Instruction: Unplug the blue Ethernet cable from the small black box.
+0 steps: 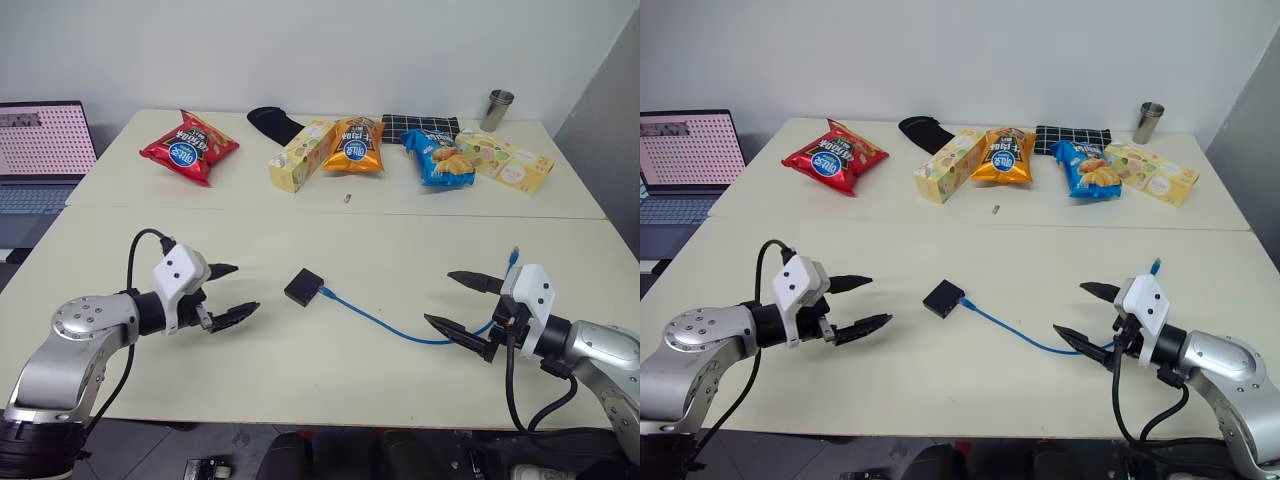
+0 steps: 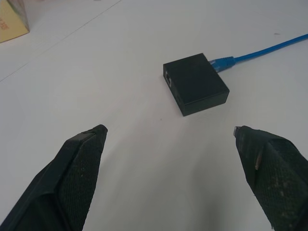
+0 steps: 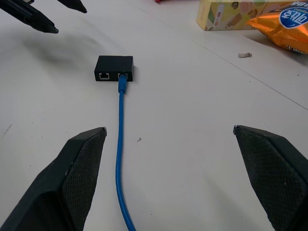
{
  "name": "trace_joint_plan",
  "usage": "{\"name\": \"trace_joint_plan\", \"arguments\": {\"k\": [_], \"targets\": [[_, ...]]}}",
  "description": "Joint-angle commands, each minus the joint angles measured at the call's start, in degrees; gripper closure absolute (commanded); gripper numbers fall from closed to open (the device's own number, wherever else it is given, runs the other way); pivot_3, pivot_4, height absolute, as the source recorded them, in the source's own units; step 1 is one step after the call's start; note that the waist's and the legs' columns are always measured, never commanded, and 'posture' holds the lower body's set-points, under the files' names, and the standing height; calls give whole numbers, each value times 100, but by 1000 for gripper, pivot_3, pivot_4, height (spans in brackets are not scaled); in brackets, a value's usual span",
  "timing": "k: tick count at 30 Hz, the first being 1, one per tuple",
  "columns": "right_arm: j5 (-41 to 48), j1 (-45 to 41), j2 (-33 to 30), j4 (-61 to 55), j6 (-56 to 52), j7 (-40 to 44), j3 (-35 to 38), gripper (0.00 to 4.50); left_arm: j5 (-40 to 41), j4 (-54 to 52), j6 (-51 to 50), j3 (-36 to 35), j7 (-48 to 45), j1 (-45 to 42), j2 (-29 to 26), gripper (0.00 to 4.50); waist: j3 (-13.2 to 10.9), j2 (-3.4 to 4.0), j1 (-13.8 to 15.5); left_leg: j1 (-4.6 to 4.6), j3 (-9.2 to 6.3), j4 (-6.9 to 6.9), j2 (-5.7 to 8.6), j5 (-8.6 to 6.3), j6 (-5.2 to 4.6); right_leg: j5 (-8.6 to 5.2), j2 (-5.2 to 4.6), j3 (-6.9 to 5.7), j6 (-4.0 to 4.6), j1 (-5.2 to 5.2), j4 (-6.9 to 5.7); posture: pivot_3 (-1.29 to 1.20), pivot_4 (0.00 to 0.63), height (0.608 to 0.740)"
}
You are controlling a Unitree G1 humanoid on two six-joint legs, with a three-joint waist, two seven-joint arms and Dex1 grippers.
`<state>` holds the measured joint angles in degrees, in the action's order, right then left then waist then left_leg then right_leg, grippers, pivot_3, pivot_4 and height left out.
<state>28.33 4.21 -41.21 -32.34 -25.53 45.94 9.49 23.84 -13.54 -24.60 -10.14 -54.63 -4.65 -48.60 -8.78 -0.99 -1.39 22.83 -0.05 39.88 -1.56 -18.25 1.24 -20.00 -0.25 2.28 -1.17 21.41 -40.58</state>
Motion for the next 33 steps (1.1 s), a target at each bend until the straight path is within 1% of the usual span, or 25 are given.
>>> {"name": "trace_joint_plan", "arguments": {"k": [1,10,13,15,17,18,22,27,33], "targets": [[76,-60,-2,-125,42,-23,85,5,197,-260,-8,-219,-48,-14,-18,0,0,0,-1,0,0,0,0,0,0,0,0,-1,0,0,0,0,150,740],[52,-130,30,-154,-54,-166,-4,5,182,-458,-156,-208,100,53,-29,0,0,0,-1,0,-1,0,0,1,1,0,0,-1,0,0,1,0,150,740],[-31,-182,53,-130,-92,-226,-161,5,213,-530,-241,-199,96,70,-44,0,0,0,-1,0,0,0,0,0,1,0,0,1,0,-1,2,0,150,740],[-143,-318,129,-92,-130,-342,-404,5,289,-608,-332,-233,123,79,-12,0,0,0,-6,0,0,0,0,0,1,0,0,0,0,0,2,0,150,740],[-513,-676,377,99,-130,-542,-1011,5,305,-742,-418,-163,84,115,-56,0,0,0,-15,0,0,0,-1,1,1,0,1,1,0,0,1,0,150,740],[-631,-787,462,166,-109,-596,-1194,5,293,-782,-429,-131,72,130,-76,0,1,-1,-21,-1,0,0,-2,1,1,0,2,1,0,0,1,0,150,740],[-1370,-1555,1189,1035,-69,-1062,-2101,5,385,-835,-554,20,-147,113,-171,0,-1,1,-33,-1,-1,-1,-4,2,3,0,6,0,0,5,-3,0,150,740],[-1894,-2143,1889,1993,79,-1288,-2689,5,353,-831,-396,152,-581,215,-368,0,-2,0,-19,2,3,1,-1,3,5,0,5,3,0,14,-11,0,150,740],[-2244,-2619,2521,2987,388,-1211,-3139,5,347,-763,-392,161,-669,174,-353,0,-3,0,-41,3,2,0,-2,3,5,0,4,0,0,19,-16,0,150,740]]}}
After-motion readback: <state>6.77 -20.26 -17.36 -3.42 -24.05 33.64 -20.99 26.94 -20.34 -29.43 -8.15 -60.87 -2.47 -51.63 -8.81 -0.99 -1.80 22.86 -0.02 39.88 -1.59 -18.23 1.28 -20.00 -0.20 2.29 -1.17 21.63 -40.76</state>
